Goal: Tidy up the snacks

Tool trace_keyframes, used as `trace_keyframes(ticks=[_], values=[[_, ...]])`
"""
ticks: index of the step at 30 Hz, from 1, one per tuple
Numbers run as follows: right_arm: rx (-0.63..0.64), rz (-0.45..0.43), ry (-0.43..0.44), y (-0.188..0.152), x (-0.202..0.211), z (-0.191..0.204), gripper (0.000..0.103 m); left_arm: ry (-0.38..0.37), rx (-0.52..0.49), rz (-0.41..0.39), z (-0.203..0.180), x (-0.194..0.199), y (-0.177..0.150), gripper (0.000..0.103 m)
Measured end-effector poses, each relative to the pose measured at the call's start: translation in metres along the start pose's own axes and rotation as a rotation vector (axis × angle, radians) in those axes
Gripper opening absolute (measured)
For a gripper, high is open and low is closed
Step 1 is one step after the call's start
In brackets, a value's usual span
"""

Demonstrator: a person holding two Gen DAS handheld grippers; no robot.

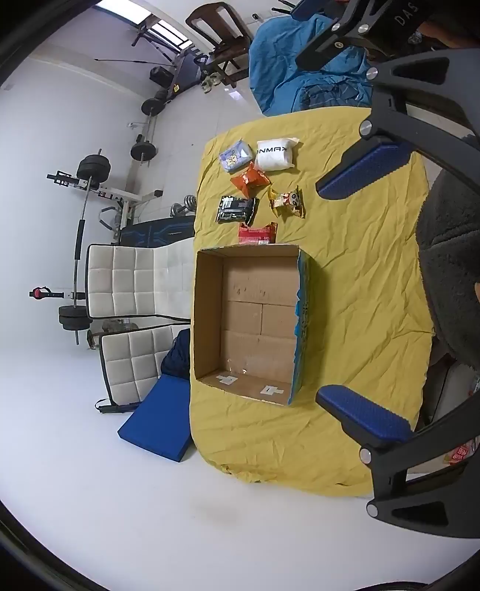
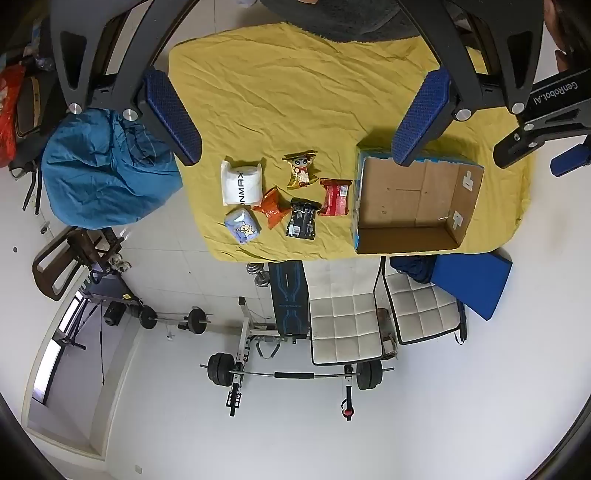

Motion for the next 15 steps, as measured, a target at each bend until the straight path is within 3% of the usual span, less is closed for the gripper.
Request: trace_keyframes(ticks=[11, 15], values=[[0.002, -0.005, 0.005, -0.0002, -0.0017, -0.0007, 0.103, 0.024, 0.003, -0.007, -0.0024, 0.0052, 0.0020, 0.103], [0.000, -0.005, 0.004, -0.0031, -0.0045, -0.0047, 0.103, -0.007, 0.008, -0.013, -0.0029, 0.0092, 0.0017, 0.103]])
Point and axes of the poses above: each gripper's, at about its wrist camera, not at the fingertips, and x roughly against the way its jaws point, z to its left, y to its top, the point moved 10 cm from there along -x, roughly the way its jaws point, and after that the axes turned 15 degrees about x, right-handed, at the moved point
